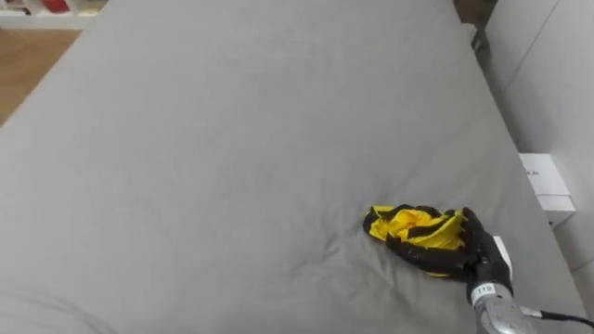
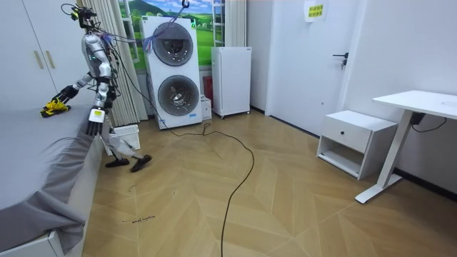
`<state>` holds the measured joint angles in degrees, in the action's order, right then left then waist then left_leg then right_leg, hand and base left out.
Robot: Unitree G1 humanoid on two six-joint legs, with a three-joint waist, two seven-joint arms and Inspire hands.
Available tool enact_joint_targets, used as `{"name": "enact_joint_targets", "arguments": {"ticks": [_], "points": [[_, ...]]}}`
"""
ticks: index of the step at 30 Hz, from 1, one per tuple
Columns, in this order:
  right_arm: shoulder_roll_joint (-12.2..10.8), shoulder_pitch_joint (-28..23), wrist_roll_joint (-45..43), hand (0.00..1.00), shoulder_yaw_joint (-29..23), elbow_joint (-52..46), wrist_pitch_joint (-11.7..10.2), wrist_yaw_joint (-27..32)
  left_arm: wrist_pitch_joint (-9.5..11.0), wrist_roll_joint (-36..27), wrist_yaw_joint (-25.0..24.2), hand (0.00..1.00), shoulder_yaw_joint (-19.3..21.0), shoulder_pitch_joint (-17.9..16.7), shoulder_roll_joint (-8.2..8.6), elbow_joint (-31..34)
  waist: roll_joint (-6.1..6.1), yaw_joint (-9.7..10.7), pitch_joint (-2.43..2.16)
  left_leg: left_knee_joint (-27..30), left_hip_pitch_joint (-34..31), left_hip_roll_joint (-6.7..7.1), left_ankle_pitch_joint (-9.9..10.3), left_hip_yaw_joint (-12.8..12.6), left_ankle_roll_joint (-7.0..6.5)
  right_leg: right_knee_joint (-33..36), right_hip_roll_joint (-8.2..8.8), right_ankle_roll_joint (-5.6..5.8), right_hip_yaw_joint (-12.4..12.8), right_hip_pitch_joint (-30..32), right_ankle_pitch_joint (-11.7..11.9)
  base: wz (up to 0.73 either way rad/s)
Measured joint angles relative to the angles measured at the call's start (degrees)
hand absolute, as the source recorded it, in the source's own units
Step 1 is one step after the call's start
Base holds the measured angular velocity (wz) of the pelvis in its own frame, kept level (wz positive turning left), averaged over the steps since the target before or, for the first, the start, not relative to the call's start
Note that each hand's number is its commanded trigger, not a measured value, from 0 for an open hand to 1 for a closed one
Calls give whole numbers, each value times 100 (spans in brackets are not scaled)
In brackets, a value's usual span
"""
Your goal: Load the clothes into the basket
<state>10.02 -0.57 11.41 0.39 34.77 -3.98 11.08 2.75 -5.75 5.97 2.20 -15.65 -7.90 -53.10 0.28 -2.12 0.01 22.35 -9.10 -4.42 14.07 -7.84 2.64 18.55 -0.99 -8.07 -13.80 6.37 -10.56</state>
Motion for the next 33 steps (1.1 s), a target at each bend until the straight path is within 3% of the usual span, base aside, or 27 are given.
{"name": "enact_joint_targets", "arguments": {"ticks": [1,2,3,5,8,15,23,27,33], "points": [[30,0,-13,0,0,-142,5,36,2,-17,-17,0,-1,-61,19,-1,33,25,-33,-272,85,25,-440,21,-82,-32,-20,48,116,-42,-13,-59],[50,3,-28,0,-11,-260,2,84,-20,-44,-38,0,2,-92,16,-41,17,100,-64,-480,235,110,-503,3,-151,-113,2,101,199,-112,-24,-41],[70,2,-28,0,-35,-312,0,100,-36,-55,-47,0,2,-106,20,-62,19,154,-67,-599,329,132,-529,-3,-162,-171,13,125,218,-165,-21,-14],[113,-2,-48,0,-248,-474,-11,264,-32,-152,-87,0,4,-243,32,-97,-54,224,-21,-947,583,245,-622,-11,-194,-340,57,188,262,-313,-20,-2],[155,-2,-123,0,-362,-603,-15,508,-24,-154,-104,0,7,-234,30,-95,-95,193,4,-1114,617,313,-650,13,-204,-460,71,220,257,-330,-30,7],[173,67,-363,0,-106,-534,-7,713,-176,-118,-102,0,-20,30,33,-95,-81,118,23,-1098,364,305,-675,55,-183,-598,74,219,30,-259,-30,18],[181,676,-652,0,102,1063,287,363,-278,-30,-156,0,-18,289,32,-106,-89,-9,31,-1097,66,316,-752,160,-196,-589,110,208,-127,-36,-25,11],[167,787,-669,0,250,1822,271,252,-247,-26,-157,0,-24,439,43,-324,-95,-162,37,-1097,47,337,-754,225,-193,-606,110,207,-198,-55,-27,9],[234,863,-585,0,358,2342,85,247,-15,-38,-153,0,-31,484,39,-423,-104,-259,34,-1059,-30,370,-757,354,-186,-796,108,216,-376,-145,-32,17]]}}
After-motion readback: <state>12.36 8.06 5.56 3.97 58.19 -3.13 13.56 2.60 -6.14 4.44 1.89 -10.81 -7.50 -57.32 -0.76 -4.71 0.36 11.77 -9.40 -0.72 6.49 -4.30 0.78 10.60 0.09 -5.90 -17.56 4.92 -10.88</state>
